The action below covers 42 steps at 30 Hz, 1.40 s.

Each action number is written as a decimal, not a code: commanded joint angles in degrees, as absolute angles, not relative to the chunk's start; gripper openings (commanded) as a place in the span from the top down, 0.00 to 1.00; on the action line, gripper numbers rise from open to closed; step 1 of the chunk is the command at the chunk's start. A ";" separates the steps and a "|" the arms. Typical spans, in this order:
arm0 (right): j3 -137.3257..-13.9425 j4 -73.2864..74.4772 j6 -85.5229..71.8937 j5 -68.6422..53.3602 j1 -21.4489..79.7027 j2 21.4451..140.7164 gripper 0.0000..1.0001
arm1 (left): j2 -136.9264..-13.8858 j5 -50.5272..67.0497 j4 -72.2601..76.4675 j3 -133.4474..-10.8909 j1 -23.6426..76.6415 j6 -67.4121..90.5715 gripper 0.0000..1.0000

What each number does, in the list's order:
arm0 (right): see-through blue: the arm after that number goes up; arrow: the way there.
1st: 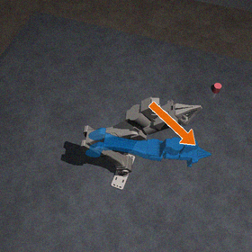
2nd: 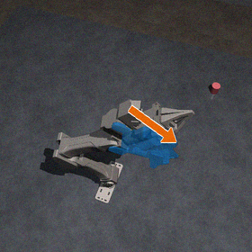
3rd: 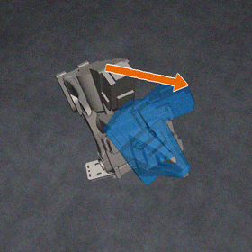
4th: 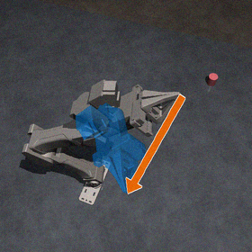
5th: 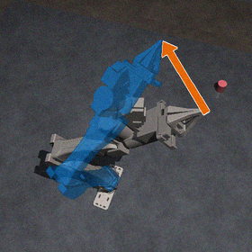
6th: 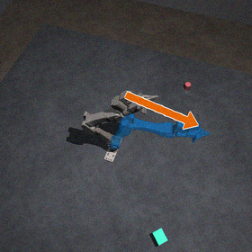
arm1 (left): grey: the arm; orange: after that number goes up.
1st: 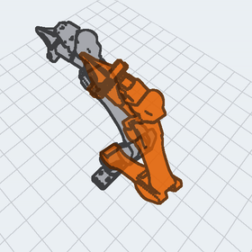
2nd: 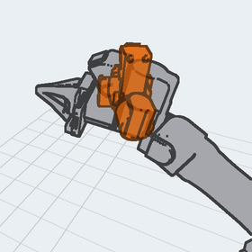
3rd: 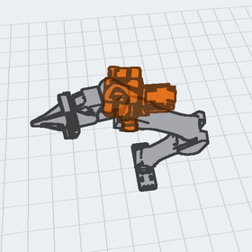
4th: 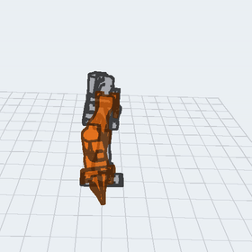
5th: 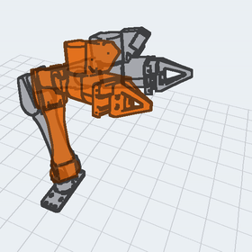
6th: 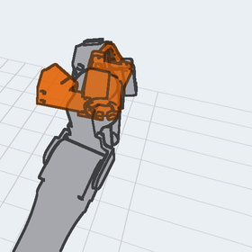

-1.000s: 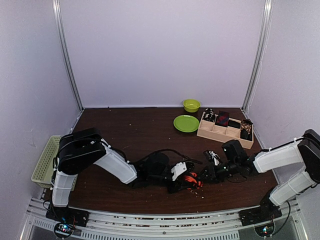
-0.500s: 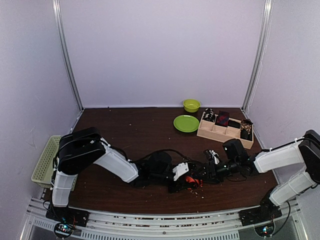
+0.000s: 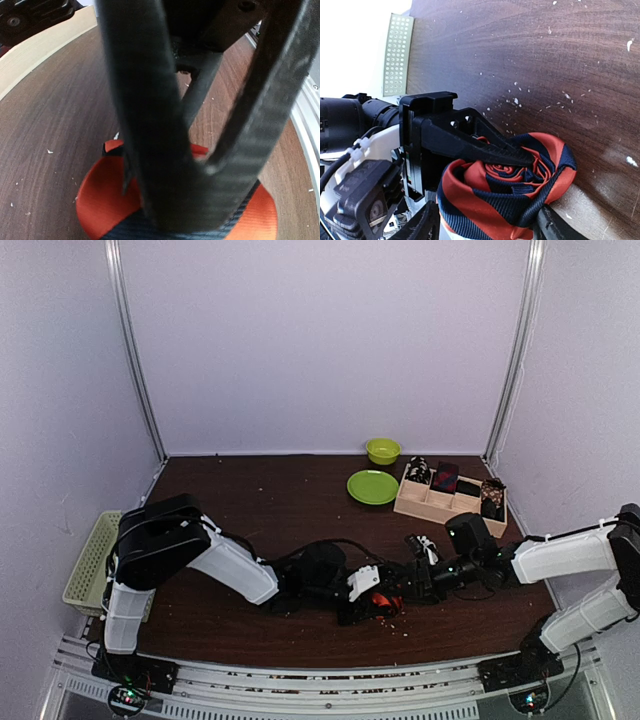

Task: Roll the ties
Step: Pick up the tie from the center of the board.

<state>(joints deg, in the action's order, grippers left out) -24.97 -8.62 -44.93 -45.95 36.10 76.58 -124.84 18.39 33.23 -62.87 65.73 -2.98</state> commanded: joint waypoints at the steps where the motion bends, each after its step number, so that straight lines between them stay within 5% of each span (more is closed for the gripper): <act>1: -28.25 -4.60 -41.32 -43.94 37.18 77.92 0.41 | -127.00 17.67 26.81 -63.28 66.62 -3.84 0.74; 4: -28.60 -2.64 -40.09 -42.69 37.18 78.31 0.52 | -126.87 17.58 26.61 -63.25 66.62 -3.80 0.73; 12: -28.14 0.31 -38.42 -39.84 36.89 78.21 1.00 | -126.55 17.09 26.82 -62.64 66.62 -3.98 0.73; 15: -27.57 0.01 -38.67 -39.48 36.59 78.09 1.00 | -125.82 16.65 27.87 -62.04 66.60 -3.96 0.68; 22: -27.50 1.19 -38.70 -38.42 36.39 75.33 1.00 | -121.55 13.93 28.91 -60.80 66.62 -3.72 0.24; 27: -28.62 3.56 -37.53 -37.97 36.34 73.73 1.00 | -119.15 12.68 30.92 -59.68 66.62 -3.80 0.18; 30: -30.61 8.19 -34.43 -35.78 36.26 71.45 1.00 | -116.45 10.49 34.93 -56.64 66.60 -2.52 0.03; 42: -53.26 35.20 -10.06 -16.96 35.34 65.17 1.00 | -109.08 3.84 41.75 -48.06 66.53 -0.17 0.02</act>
